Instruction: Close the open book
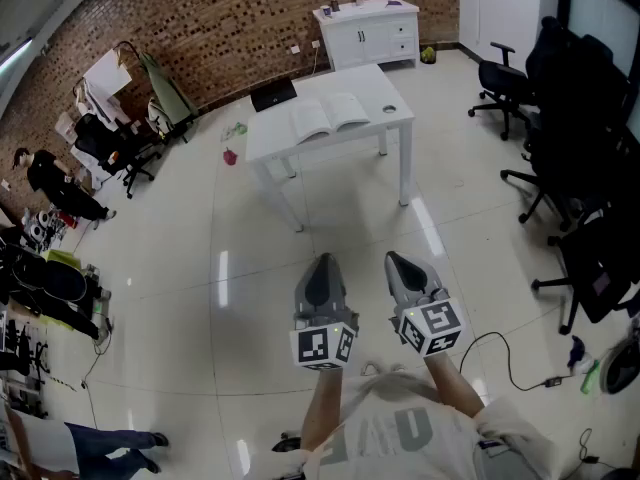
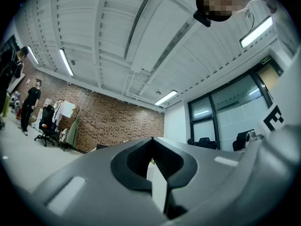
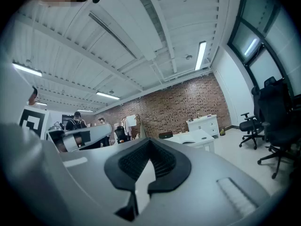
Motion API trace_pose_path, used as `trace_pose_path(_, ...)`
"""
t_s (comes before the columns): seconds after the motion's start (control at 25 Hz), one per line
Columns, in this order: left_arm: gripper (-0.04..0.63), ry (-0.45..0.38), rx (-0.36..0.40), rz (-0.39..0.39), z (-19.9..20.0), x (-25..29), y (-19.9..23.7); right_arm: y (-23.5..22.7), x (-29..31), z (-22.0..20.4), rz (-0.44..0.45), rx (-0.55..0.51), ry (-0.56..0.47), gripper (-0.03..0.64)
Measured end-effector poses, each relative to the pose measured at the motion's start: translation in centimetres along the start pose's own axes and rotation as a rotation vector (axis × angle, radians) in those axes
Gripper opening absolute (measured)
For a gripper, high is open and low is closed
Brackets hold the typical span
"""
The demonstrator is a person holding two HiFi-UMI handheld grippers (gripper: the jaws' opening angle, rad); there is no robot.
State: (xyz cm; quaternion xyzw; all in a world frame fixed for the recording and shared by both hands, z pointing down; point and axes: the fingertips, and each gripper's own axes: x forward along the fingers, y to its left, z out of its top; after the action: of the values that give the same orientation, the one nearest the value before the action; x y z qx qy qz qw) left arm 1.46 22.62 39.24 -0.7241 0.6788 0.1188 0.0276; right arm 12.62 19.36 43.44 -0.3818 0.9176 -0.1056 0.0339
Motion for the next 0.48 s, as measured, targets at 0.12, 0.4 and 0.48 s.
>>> trace_pose_path(0.12,0.011,0.003,0.008,0.005,-0.3,1.3,0.8,-0.5,1.5,0.4,0.004,-0.011,-0.012,0.002)
trace_pose_path(0.4,0.011,0.045,0.031,0.039,-1.6,2.8,1.7,-1.5,3.6,0.1,0.03,-0.009,-0.001,0.002)
trace_pose_path(0.48,0.011,0.056,0.018,0.046,-1.8,2.9,2.5,-1.3,4.2,-0.1,0.03,-0.011,0.009,0.002)
